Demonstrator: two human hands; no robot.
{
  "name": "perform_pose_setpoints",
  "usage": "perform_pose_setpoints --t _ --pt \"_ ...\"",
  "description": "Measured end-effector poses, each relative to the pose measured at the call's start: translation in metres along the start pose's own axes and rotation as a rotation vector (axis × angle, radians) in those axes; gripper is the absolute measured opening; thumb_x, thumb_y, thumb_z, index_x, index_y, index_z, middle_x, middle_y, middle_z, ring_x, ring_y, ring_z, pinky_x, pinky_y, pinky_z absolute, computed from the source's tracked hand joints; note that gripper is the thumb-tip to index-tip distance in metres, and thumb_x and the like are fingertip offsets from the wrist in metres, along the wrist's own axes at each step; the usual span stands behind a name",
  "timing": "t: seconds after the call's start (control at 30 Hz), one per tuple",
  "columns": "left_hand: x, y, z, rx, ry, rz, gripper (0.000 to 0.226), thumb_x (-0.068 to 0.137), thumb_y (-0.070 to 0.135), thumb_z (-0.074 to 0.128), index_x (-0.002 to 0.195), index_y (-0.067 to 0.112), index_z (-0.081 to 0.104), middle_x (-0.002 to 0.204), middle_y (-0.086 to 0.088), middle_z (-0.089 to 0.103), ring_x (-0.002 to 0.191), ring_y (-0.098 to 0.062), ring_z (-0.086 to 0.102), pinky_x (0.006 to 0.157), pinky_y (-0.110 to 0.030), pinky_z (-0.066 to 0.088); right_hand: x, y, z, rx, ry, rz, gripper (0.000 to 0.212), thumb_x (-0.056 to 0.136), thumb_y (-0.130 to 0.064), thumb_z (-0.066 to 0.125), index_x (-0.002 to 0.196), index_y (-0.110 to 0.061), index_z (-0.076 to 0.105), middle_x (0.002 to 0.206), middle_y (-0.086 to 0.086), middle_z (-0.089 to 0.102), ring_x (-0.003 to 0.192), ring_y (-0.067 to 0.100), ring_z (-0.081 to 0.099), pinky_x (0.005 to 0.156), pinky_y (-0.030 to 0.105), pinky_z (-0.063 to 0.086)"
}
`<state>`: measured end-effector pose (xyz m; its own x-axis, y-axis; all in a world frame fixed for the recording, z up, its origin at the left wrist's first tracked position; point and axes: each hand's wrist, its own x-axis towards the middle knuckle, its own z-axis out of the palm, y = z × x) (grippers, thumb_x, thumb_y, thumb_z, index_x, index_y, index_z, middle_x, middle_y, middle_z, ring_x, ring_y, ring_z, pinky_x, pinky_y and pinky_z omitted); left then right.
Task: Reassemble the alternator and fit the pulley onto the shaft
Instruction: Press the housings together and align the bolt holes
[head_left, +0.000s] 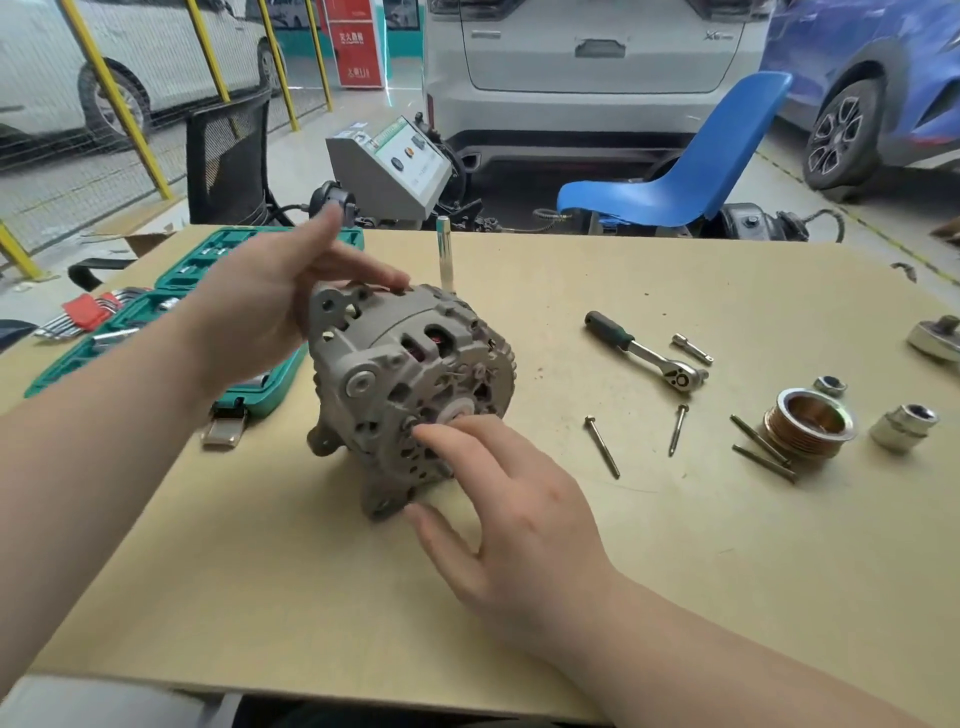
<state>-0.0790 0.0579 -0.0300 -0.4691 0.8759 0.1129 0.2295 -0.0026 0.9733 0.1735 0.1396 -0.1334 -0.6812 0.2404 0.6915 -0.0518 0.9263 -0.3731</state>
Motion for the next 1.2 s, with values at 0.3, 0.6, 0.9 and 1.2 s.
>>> perform_pose_setpoints --t 0.3,0.6,0.9,1.2 --pt "-0.058 -0.014 0.045 0.642 0.240 0.330 0.063 0.079 0.070 0.068 0.131 0.035 0.073 0.152 0.013 0.054 0.140 -0.003 0.050 0.110 -0.023 0.040 0.022 0.033 -0.009 0.355 0.243 0.409 0.036 0.092 -0.027 0.070 0.126 -0.026 0.061 0.126 -0.010 0.060 0.113 0.011 0.060 0.091 0.023 0.048" --pt "-0.057 -0.026 0.047 0.583 0.354 0.503 0.053 0.084 0.050 0.077 0.122 0.013 0.079 0.131 0.000 0.068 0.127 -0.008 0.062 0.103 -0.030 0.055 0.034 0.057 0.004 0.601 -0.078 0.603 0.082 0.086 -0.072 0.056 0.159 -0.041 0.036 0.160 -0.026 0.042 0.145 -0.005 0.040 0.122 0.041 0.038" --pt "-0.018 -0.027 0.049 0.140 0.279 0.558 0.035 0.089 0.032 0.058 0.107 0.009 0.077 0.111 -0.016 0.072 0.108 -0.032 0.068 0.094 -0.045 0.055 0.045 0.059 -0.006 0.739 -0.069 0.493 0.090 0.080 -0.074 0.065 0.160 -0.042 0.036 0.159 -0.028 0.041 0.139 -0.017 0.039 0.096 0.000 0.040" --pt "0.003 -0.030 0.067 0.098 0.304 0.624 0.028 0.088 0.026 0.060 0.081 0.012 0.083 0.103 -0.007 0.078 0.102 -0.029 0.071 0.093 -0.041 0.056 0.076 0.086 -0.018 0.583 -0.208 0.257 0.102 0.059 -0.052 0.096 0.149 -0.039 0.048 0.146 -0.004 0.052 0.134 0.012 0.056 0.113 0.042 0.050"
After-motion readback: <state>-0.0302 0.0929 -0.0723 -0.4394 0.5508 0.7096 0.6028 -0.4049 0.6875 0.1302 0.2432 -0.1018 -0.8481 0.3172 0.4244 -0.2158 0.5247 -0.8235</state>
